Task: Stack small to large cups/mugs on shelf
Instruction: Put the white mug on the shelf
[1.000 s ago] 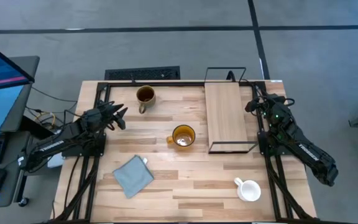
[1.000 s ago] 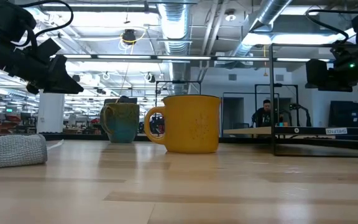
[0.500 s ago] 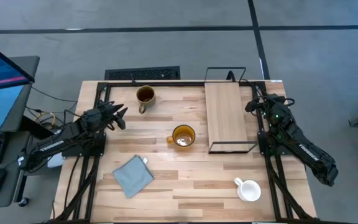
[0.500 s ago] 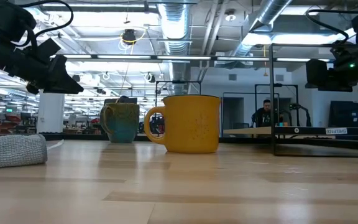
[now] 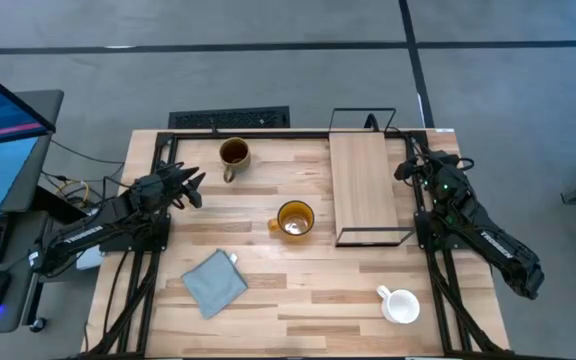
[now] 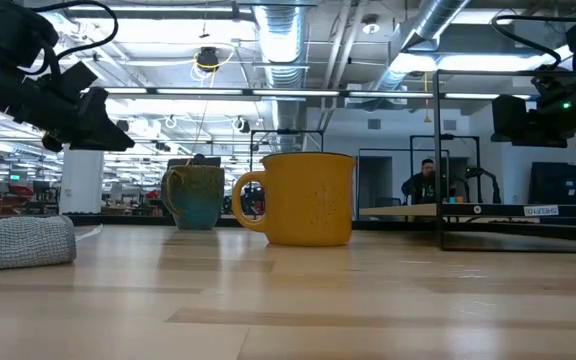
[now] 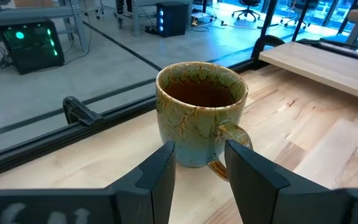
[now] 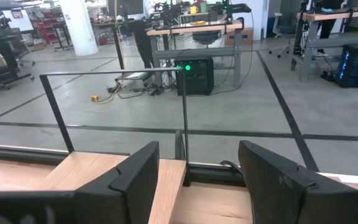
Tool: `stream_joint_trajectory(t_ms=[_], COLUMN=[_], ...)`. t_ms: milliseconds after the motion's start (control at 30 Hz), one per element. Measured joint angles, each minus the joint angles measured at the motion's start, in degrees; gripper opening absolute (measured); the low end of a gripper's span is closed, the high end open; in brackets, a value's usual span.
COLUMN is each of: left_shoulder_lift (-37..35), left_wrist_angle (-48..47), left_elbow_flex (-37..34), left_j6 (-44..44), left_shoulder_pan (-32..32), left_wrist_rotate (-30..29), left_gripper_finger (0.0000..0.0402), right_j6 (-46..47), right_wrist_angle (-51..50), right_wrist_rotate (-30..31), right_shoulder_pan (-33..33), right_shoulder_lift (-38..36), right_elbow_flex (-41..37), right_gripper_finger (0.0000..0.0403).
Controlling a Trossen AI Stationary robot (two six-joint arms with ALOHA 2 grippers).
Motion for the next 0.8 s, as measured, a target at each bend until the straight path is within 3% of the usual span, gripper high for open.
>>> stream_joint_trajectory(t_ms=[800], left_shoulder_lift=[0.02], left_wrist_angle=[2.6], left_elbow_flex=[-0.19], left_j6=[-1.63], left_shoulder_pan=[0.0], left_wrist_rotate=[-0.11], left_gripper_finger=[0.013], right_j6=[0.0], right_wrist_angle=[0.0], right_wrist_rotate=[0.0], right_shoulder_pan=[0.01], right_shoulder_lift=[0.0], right_elbow_flex=[0.01], right_gripper_finger=[0.0244])
